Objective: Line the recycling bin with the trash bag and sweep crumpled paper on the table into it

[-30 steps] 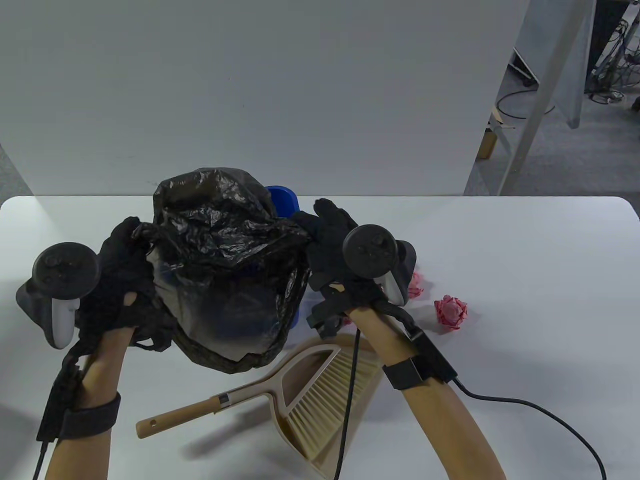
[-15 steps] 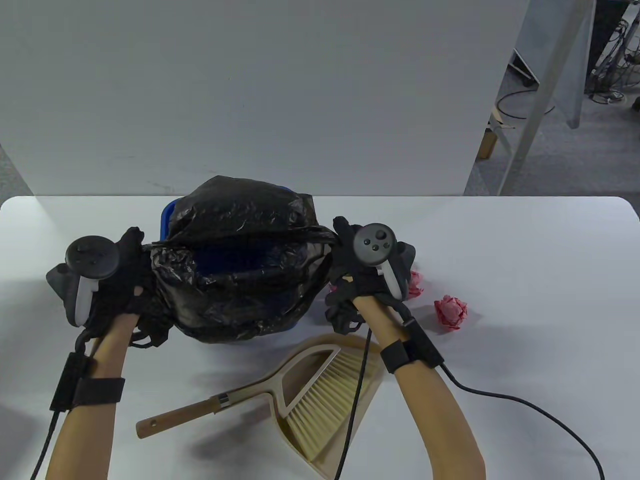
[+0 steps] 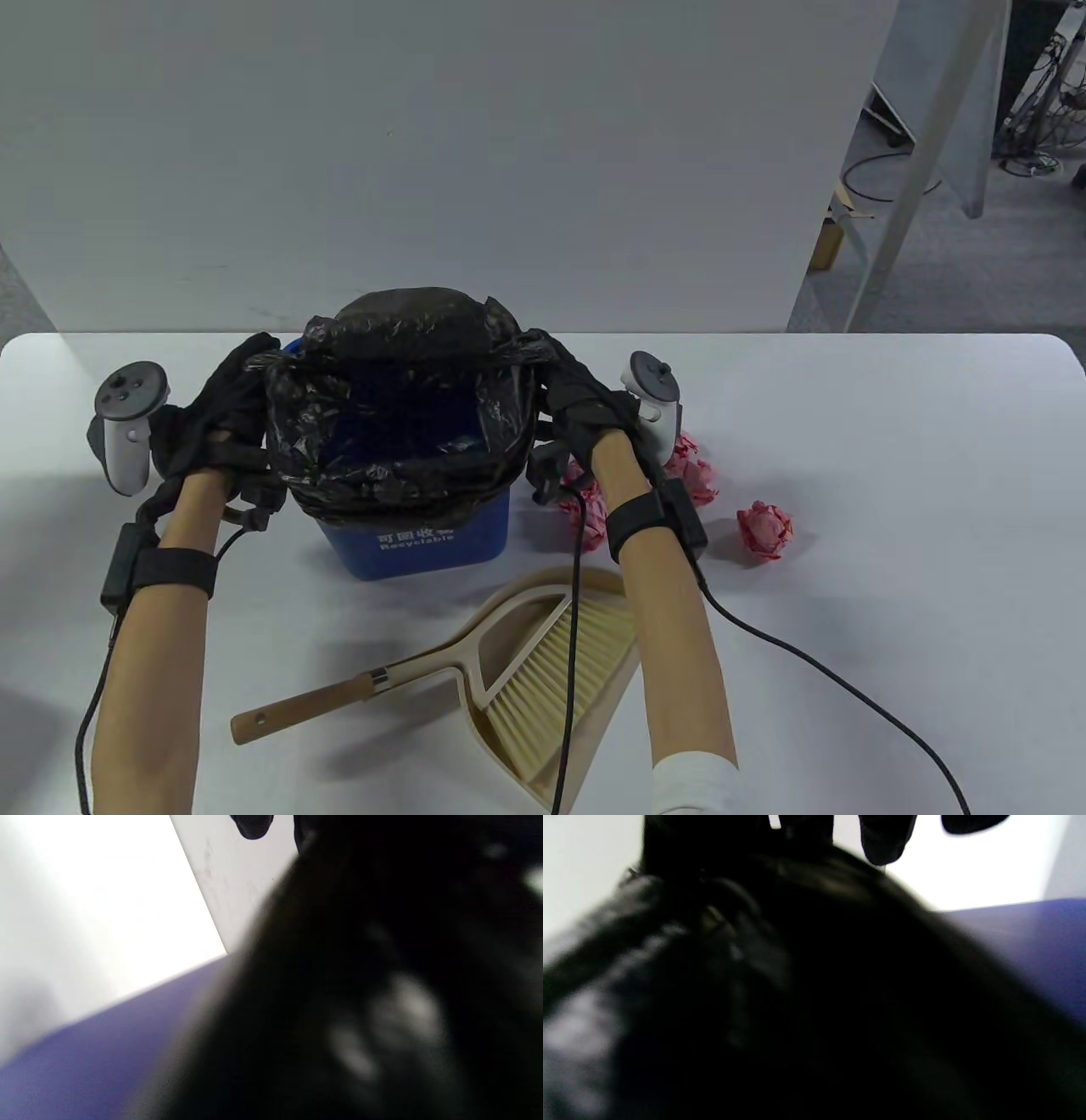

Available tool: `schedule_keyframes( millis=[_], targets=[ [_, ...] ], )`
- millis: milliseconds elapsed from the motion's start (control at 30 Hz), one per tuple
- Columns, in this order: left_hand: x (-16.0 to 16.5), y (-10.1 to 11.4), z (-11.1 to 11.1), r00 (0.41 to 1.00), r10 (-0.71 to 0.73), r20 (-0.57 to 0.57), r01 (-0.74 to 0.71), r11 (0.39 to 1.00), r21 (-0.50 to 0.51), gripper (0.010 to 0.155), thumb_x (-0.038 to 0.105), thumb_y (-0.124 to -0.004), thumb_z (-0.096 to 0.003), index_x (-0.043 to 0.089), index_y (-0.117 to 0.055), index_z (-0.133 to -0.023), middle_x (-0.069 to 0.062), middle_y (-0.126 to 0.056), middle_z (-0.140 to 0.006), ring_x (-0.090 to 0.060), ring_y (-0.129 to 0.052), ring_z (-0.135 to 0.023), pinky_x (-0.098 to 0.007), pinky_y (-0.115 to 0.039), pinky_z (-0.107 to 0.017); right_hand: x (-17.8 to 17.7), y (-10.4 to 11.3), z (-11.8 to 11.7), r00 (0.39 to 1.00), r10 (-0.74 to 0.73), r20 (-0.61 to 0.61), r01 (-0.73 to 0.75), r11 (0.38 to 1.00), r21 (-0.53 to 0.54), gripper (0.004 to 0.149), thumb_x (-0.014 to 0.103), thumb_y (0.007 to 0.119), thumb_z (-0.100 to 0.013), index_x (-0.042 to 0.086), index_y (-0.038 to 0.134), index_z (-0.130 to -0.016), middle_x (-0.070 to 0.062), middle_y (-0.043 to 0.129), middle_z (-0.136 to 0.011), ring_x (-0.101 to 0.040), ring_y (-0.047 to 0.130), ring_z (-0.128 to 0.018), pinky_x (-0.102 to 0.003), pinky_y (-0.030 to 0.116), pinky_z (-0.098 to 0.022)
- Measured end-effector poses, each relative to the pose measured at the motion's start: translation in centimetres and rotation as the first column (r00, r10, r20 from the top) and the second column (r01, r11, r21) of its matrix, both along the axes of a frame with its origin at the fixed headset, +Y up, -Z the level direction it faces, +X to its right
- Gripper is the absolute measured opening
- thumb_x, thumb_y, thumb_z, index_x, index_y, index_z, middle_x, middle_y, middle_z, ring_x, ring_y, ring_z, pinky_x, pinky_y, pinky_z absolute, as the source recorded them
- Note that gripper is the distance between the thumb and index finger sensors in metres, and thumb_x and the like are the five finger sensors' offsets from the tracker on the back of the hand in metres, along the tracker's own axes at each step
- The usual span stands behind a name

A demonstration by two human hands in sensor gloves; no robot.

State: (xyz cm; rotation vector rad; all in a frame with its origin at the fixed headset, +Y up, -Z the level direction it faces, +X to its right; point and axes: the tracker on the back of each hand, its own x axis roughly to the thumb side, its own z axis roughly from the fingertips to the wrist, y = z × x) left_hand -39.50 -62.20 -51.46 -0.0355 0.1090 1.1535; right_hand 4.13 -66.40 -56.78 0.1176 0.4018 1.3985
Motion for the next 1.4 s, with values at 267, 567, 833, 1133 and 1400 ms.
schedule_keyframes(
  millis=[267, 567, 833, 1133, 1400],
  targets=[
    [0.3, -2.4, -1.9, 0.974, 0.195, 0.117, -0.184, 0.977, -0.105, 0.056, 0.063, -0.056, -0.0600, 0.039, -0.066, -0.110, 0.014, -0.078, -0.114, -0.028, -0.036, -0.125, -0.073, -0.008, -0.072, -1.5, -1.3, -0.4, 0.997, -0.031, -0.073, 0.029, 0.999, -0.031, 0.056, 0.052, 0.051, -0.063, 0.030, 0.053, -0.114, -0.009, 0.049, -0.125, -0.058, 0.038, -0.105, -0.079, 0.031, -0.064],
    [0.2, -3.3, -3.3, 0.995, 0.065, 0.070, -0.053, 0.986, -0.158, 0.057, 0.067, -0.058, -0.0592, 0.035, -0.078, -0.101, 0.009, -0.090, -0.102, -0.026, -0.043, -0.123, -0.075, -0.012, -0.074, -1.2, -1.3, -1.6, 0.999, 0.015, -0.052, -0.021, 0.994, -0.109, 0.053, 0.050, 0.054, -0.064, 0.025, 0.062, -0.109, -0.008, 0.063, -0.119, -0.056, 0.050, -0.102, -0.079, 0.035, -0.064],
    [0.2, -4.9, -3.9, 0.999, -0.034, 0.038, 0.042, 0.974, -0.221, 0.052, 0.065, -0.061, -0.0601, 0.035, -0.080, -0.099, 0.011, -0.094, -0.097, -0.024, -0.051, -0.121, -0.075, -0.020, -0.077, -1.0, -2.0, -3.0, 0.992, 0.118, -0.048, -0.125, 0.976, -0.181, 0.049, 0.045, 0.058, -0.065, 0.020, 0.066, -0.107, -0.012, 0.075, -0.110, -0.054, 0.064, -0.097, -0.079, 0.043, -0.063],
    [-0.8, -6.7, -2.5, 0.974, -0.215, -0.068, 0.198, 0.960, -0.198, 0.061, 0.062, -0.065, -0.0584, 0.033, -0.062, -0.112, 0.005, -0.075, -0.116, -0.032, -0.051, -0.119, -0.079, -0.029, -0.075, -0.3, -2.9, -2.4, 0.953, 0.291, -0.090, -0.303, 0.931, -0.203, 0.056, 0.038, 0.058, -0.065, 0.009, 0.049, -0.113, -0.024, 0.054, -0.117, -0.058, 0.055, -0.098, -0.077, 0.043, -0.065],
    [-1.8, -5.9, 0.4, 0.954, -0.267, -0.137, 0.250, 0.960, -0.130, 0.076, 0.065, -0.064, -0.0551, 0.025, -0.049, -0.117, -0.010, -0.057, -0.124, -0.043, -0.044, -0.117, -0.083, -0.031, -0.070, 1.3, -2.0, -0.4, 0.984, 0.180, 0.005, -0.177, 0.971, -0.158, 0.069, 0.049, 0.055, -0.065, 0.007, 0.035, -0.116, -0.027, 0.041, -0.120, -0.061, 0.044, -0.100, -0.078, 0.038, -0.064]
  ],
)
